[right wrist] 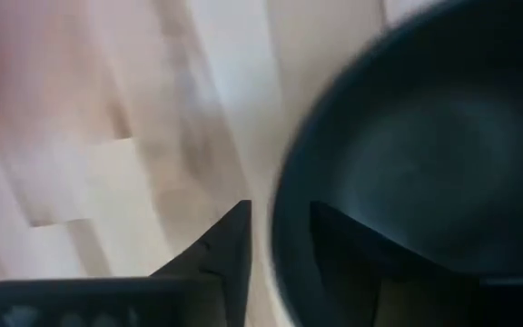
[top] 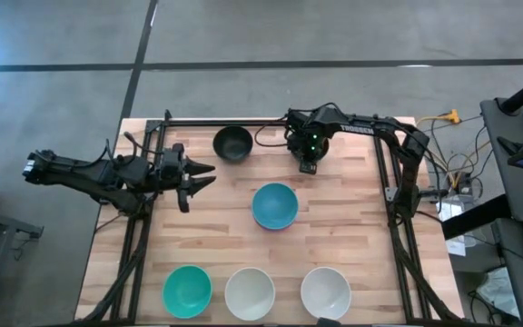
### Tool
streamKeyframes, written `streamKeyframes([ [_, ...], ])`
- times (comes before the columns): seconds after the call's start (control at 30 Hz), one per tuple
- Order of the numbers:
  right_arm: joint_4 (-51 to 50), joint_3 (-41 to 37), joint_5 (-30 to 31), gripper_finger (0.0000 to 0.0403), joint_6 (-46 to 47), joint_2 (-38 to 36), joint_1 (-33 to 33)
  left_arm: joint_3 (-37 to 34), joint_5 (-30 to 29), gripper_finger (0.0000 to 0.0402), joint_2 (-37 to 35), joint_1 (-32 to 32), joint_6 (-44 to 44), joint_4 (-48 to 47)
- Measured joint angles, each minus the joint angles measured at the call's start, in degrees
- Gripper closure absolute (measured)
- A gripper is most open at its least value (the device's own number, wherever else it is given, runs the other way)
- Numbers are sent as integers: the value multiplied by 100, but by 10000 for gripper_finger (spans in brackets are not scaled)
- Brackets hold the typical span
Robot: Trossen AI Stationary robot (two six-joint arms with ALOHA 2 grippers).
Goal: Nest bowls inside each other
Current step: Stack the right black bowl on the blue bowl
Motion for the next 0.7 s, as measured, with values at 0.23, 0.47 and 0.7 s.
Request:
streamKeyframes([
  [0.23,11,0,163,383,30,-23,-2,0,1,269,2,-1,-2,6],
  [0.47,-115,4,176,389,44,-129,0,0,2,269,2,-1,-2,7],
  [0.7,-720,164,281,390,89,-466,37,0,2,269,2,-1,-2,7],
])
